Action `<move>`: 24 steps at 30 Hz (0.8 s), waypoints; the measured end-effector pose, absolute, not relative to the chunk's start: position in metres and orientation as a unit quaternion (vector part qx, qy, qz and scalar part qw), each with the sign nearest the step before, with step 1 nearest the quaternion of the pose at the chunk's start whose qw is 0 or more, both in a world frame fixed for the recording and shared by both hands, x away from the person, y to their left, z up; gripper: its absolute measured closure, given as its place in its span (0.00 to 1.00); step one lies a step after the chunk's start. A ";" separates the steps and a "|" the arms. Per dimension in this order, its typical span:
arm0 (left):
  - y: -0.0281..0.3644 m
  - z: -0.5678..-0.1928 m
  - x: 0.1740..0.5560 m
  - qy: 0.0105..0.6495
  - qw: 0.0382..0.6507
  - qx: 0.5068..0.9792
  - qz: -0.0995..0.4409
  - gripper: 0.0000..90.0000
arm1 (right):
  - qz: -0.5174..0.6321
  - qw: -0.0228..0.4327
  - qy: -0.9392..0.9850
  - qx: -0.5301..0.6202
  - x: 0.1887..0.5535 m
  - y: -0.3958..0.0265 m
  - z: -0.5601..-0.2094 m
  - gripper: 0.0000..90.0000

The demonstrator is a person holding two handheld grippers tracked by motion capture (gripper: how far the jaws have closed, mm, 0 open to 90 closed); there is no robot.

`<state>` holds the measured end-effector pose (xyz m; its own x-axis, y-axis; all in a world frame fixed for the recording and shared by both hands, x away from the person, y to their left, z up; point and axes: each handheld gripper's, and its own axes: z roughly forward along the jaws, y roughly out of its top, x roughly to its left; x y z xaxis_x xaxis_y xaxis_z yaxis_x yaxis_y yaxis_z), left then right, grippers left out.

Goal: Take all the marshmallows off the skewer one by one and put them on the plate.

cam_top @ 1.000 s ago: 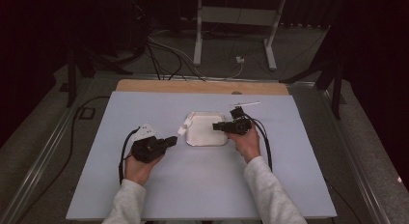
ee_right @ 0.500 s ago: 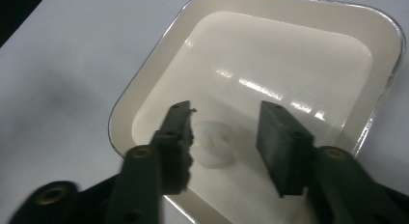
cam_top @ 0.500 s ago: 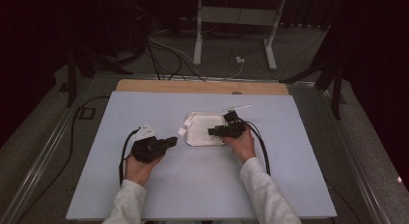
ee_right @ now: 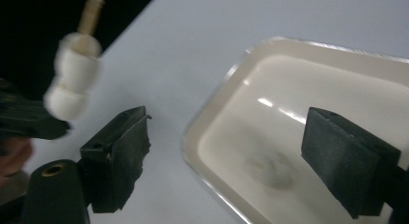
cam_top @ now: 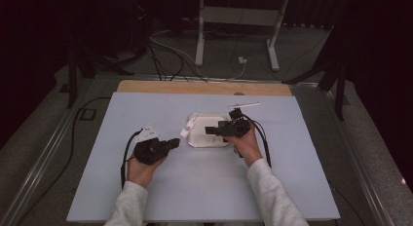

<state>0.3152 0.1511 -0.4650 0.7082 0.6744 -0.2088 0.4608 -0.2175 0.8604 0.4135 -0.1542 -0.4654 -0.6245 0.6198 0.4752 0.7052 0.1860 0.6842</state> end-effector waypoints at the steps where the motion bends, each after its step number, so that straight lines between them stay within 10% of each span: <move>1: 0.151 -0.465 0.315 0.368 0.507 0.772 0.105 1.00 | -0.476 0.050 -0.766 -0.428 0.413 -0.154 -0.463 0.16; 24: 0.144 -0.462 0.312 0.358 0.527 0.765 0.097 1.00 | -0.513 0.138 -0.760 -0.375 0.402 -0.114 -0.427 0.32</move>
<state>0.3115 0.1436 -0.4621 0.7246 0.6499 -0.2293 0.4455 -0.1879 0.8754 0.4019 -0.1145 -0.4274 -0.6810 0.4282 0.5940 0.7108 0.1917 0.6768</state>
